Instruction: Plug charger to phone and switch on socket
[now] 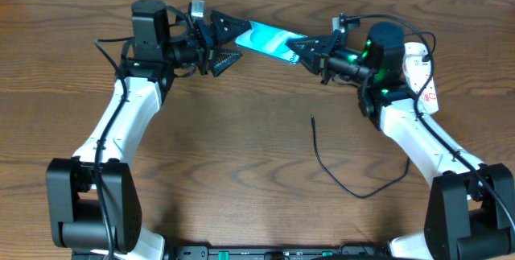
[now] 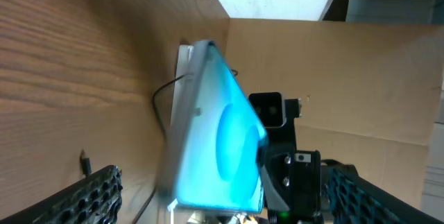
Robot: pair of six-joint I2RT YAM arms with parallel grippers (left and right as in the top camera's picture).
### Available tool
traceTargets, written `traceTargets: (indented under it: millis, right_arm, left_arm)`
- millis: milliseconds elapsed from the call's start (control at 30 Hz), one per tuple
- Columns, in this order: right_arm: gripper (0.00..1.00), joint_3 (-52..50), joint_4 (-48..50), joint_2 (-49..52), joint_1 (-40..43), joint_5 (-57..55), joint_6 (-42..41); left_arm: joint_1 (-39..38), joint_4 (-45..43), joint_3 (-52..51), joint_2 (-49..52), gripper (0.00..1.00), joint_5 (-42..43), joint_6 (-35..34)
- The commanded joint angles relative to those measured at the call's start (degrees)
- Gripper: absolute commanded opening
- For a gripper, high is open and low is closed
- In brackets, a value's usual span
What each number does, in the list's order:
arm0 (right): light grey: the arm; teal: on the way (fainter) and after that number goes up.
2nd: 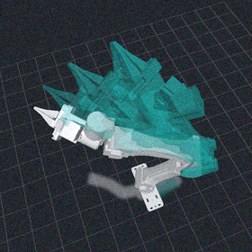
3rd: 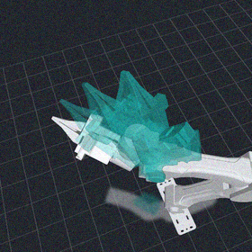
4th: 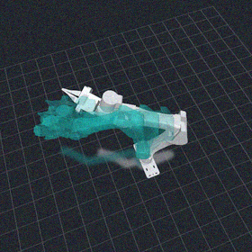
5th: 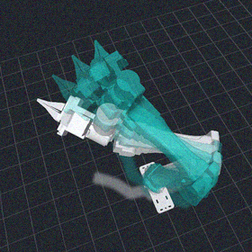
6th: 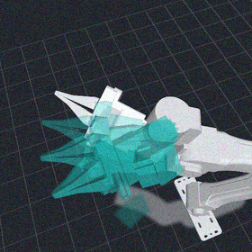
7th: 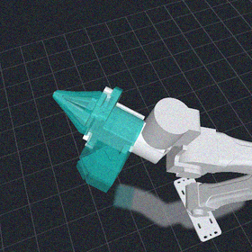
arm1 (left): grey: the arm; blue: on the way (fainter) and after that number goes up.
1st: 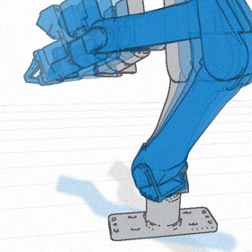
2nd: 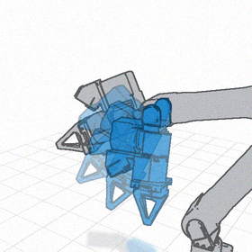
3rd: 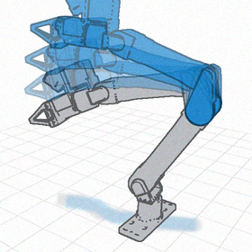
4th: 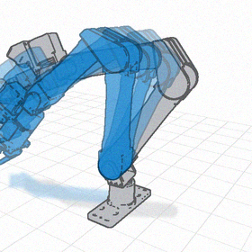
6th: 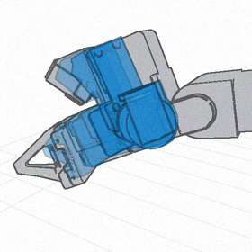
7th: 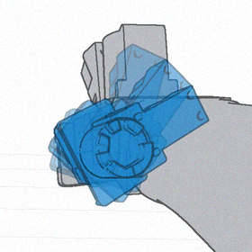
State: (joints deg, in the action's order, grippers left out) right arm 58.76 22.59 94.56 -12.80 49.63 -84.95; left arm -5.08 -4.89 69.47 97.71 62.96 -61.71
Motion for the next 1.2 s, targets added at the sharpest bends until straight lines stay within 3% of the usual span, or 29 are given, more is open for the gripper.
traceTargets:
  millis: [0,400,567,800,1033,1167]
  right_arm:
    - [0.01,0.7,0.9,0.0,-2.4,-5.1,-5.2]
    - [0.01,0.7,5.1,0.0,-5.7,-10.4,-8.0]
    - [0.01,0.7,4.6,0.0,-5.8,-10.3,-7.8]
    - [0.01,0.7,4.0,0.0,-7.2,-12.5,-11.4]
    - [0.01,0.7,5.2,0.0,-7.9,-15.6,-13.1]
    - [0.01,0.7,5.4,0.0,-7.9,-16.7,-13.4]
  left_arm:
    - [-1.3,-1.5,-0.2,-1.2,0.93,-3.2,-1.3]
    - [-5.3,-2.1,-0.2,-1.2,0.93,-19.1,-6.1]
    - [-5.4,-3.4,-0.2,-1.2,0.93,-20.4,-6.9]
    - [-5.4,-13.2,-0.2,-1.2,0.92,-19.5,-10.8]
    - [-5.4,-14.1,-0.2,-1.2,0.84,-18.5,-12.8]
    - [-5.4,-14.4,-0.2,-1.2,0.72,-18.5,-13.3]
